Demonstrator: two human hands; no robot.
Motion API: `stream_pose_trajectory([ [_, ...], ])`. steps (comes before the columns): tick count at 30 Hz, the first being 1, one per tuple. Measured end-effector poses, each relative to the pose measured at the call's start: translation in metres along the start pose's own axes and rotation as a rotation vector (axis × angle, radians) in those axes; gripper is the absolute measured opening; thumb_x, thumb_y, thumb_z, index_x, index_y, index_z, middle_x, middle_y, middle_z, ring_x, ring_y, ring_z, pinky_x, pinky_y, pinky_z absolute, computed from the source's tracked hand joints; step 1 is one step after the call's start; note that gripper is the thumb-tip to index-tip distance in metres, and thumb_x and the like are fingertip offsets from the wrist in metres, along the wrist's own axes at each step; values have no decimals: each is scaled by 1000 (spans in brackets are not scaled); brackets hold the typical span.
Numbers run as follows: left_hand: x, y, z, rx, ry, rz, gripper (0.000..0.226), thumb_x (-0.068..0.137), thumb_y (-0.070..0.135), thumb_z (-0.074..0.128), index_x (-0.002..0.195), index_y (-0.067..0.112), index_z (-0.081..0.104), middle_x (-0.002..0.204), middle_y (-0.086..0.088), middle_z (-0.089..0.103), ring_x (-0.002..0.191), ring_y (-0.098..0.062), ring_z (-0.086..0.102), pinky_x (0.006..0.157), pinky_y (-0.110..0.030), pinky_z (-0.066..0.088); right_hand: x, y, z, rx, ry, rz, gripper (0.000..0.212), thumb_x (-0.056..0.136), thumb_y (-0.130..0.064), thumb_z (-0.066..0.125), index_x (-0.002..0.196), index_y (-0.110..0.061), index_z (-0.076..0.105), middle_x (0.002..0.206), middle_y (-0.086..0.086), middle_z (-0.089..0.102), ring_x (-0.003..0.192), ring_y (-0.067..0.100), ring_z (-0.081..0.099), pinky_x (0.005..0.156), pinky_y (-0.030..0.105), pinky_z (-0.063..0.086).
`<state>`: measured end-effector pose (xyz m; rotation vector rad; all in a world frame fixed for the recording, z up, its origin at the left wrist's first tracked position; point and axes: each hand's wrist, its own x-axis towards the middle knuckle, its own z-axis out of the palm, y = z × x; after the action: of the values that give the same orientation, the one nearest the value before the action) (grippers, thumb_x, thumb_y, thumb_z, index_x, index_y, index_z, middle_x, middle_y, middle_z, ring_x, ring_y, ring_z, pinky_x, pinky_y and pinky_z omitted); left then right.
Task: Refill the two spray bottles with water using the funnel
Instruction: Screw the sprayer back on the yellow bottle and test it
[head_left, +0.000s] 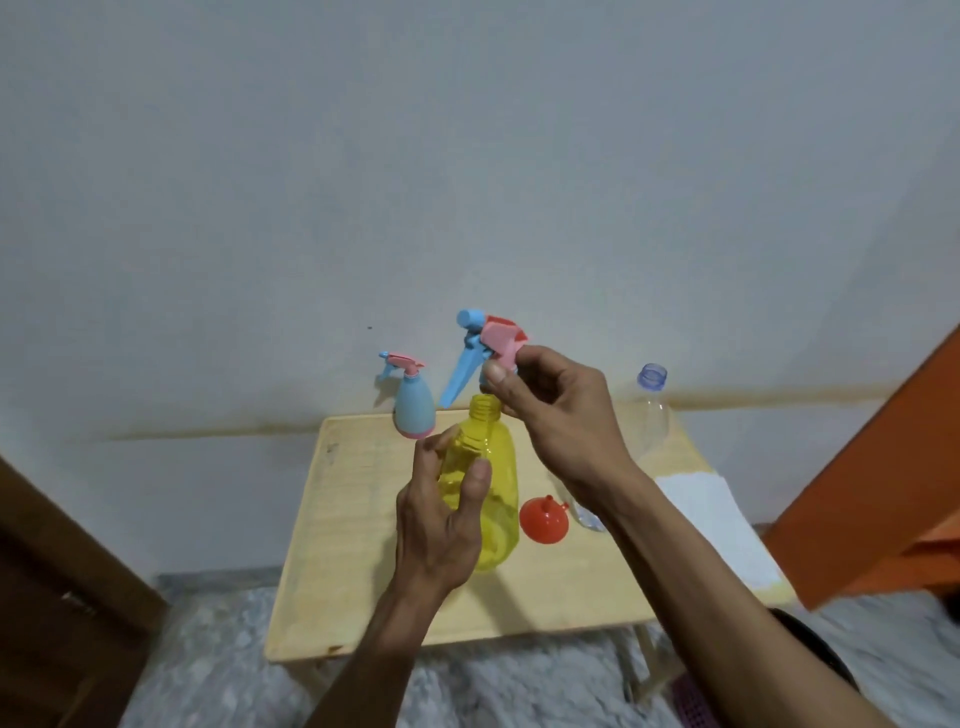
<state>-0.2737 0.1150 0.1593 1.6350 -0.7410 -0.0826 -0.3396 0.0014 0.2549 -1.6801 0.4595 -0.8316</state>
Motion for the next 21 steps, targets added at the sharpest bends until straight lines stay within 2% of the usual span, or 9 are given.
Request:
stream_pose_trajectory([
  [3,2,3,0,-1,-2,4,52,83,66,46,121,32,52,109,11,66,99,-6,64,82,-26,51,-4,7,2,53,-27,17,47,81,-48,75,100,-6,69,95,34,61,81,20,56,80,48,52],
  [6,4,5,-3,23,-7,5,56,82,67,46,122,28,54,112,11,64,101,-4,62,82,-12,46,-6,12,4,94,-55,31,46,81,-47,76,101,-6,69,96,36,61,81,18,54,79,40,47],
  [10,5,8,-6,25,-10,5,52,82,66,45,119,30,54,110,17,62,101,7,58,77,-3,40,-8,16,8,114,-68,29,38,86,-41,77,99,-6,69,88,33,60,79,18,51,75,38,45],
  [11,5,9,-6,26,-9,6,50,82,66,45,118,31,54,108,19,62,100,9,57,76,-2,39,-9,17,8,121,-69,27,32,88,-36,77,97,-7,69,81,28,59,77,17,50,73,37,44],
  [14,3,9,-7,33,-7,3,45,83,64,44,116,35,51,104,21,62,96,9,58,72,-2,40,-11,19,8,135,-42,43,10,89,-22,78,86,-17,69,65,-8,58,66,7,50,66,23,46],
  [15,2,9,-7,37,-8,2,43,84,64,43,115,36,51,102,19,64,94,6,60,70,-3,40,-12,19,8,144,-33,46,11,89,-20,78,84,-21,68,64,-14,58,64,5,51,65,20,46],
  [17,3,6,-6,44,-10,1,42,85,64,43,115,37,51,102,15,67,93,2,63,70,-6,43,-13,18,8,161,-32,50,8,90,-21,76,85,-21,69,66,-9,61,68,5,54,68,21,48],
  [19,3,4,-6,45,-15,-1,41,87,64,42,117,36,51,104,13,68,94,-1,65,73,-10,46,-14,17,8,177,-54,53,11,94,-26,72,94,-16,74,83,14,67,80,9,60,77,30,51],
  [21,4,3,-5,53,-14,6,43,89,64,40,118,34,50,103,13,68,93,-2,66,73,-14,48,-15,16,8,181,-62,67,16,96,-26,69,101,-12,75,92,16,71,85,10,63,80,31,52],
])
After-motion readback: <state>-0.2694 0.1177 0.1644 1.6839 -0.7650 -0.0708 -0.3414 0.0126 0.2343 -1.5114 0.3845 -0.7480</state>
